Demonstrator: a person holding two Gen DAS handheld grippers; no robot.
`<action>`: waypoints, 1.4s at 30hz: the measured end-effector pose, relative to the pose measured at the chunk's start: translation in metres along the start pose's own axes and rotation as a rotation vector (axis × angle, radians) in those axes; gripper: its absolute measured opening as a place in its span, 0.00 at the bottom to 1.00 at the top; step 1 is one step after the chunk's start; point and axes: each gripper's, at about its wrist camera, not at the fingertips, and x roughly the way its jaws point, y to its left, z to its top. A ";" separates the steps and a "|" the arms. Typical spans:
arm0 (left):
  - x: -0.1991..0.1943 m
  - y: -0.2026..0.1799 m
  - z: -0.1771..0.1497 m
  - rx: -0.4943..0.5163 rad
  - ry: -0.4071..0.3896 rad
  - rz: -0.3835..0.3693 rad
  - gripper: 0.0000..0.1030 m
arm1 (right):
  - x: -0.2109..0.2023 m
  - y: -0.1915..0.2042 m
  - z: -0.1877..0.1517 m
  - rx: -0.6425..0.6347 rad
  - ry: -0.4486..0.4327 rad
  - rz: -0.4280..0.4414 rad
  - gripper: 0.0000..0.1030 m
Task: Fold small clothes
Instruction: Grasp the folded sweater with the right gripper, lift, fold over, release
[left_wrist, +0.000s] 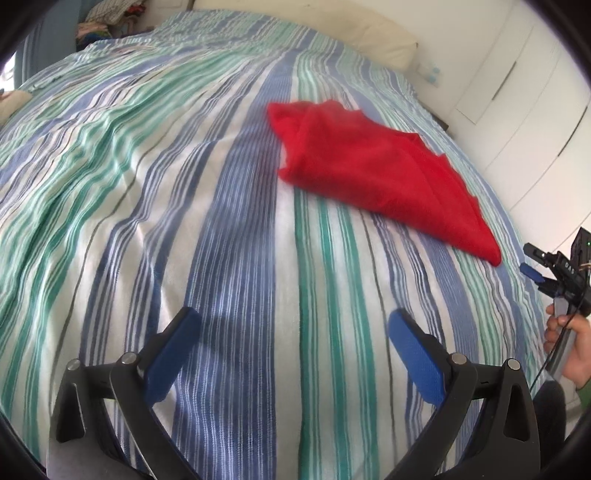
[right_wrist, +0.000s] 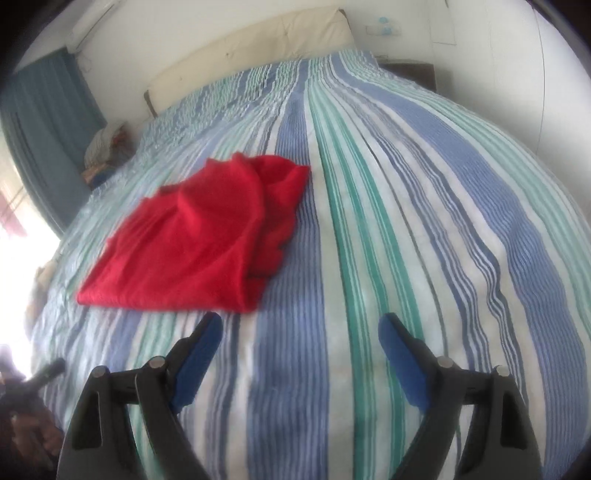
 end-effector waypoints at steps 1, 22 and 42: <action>-0.001 0.002 0.001 -0.014 -0.013 -0.006 0.99 | 0.006 0.000 0.013 0.031 0.009 0.055 0.84; -0.001 0.029 0.017 -0.119 -0.044 0.007 0.99 | 0.072 0.171 0.128 0.045 0.097 0.295 0.10; -0.021 0.082 0.021 -0.320 -0.111 0.022 0.99 | 0.150 0.309 0.081 -0.026 0.324 0.651 0.59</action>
